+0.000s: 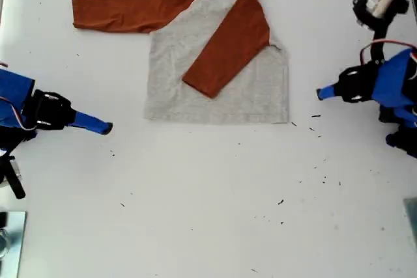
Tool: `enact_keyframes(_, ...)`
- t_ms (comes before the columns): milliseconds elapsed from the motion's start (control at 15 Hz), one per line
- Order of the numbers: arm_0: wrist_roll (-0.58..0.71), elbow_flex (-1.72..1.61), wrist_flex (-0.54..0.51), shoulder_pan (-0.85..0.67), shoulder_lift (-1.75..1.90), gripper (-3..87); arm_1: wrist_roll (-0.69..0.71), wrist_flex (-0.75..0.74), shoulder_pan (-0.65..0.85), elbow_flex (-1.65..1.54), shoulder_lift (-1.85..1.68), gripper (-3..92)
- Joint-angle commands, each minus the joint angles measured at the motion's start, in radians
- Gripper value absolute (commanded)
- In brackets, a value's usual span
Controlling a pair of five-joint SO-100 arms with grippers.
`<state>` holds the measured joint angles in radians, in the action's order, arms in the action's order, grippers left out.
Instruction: Fold t shirt
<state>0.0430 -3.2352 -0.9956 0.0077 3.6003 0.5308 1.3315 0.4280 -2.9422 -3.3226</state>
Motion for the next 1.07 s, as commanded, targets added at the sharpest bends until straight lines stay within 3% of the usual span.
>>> enact_keyframes(0,-0.15,-0.003,0.049,-0.072,-0.011,-0.3,-0.057,0.026,-0.063,-0.107,-0.169,3.5)
enact_keyframes(133,-0.313,0.201,0.003,-0.121,-0.339,-0.3,-0.06,0.038,-0.075,-0.149,-0.178,3.5)
enact_keyframes(200,-0.328,0.414,-0.044,-0.155,-0.614,-0.3,-0.046,0.038,-0.066,-0.149,-0.179,3.5)
enact_keyframes(333,-0.284,0.937,-0.293,-0.299,-1.065,-0.2,-0.026,0.035,-0.055,-0.15,-0.179,3.5)
enact_keyframes(467,-0.17,1.233,-0.463,-0.535,-1.229,-0.2,-0.029,0.035,-0.063,-0.15,-0.179,3.5)
enact_keyframes(667,0.19,1.348,-0.512,-0.923,-1.295,-0.3,-0.028,0.035,-0.069,-0.15,-0.179,3.5)
enact_keyframes(733,0.242,1.353,-0.514,-0.994,-1.301,10.8,-0.028,0.035,-0.074,-0.15,-0.179,3.5)
enact_keyframes(800,0.278,1.345,-0.506,-1.045,-1.302,32.7,-0.029,0.035,-0.077,-0.15,-0.179,3.5)
enact_keyframes(1000,0.354,1.292,-0.469,-1.178,-1.407,39.7,-0.029,0.035,-0.077,-0.15,-0.179,3.5)
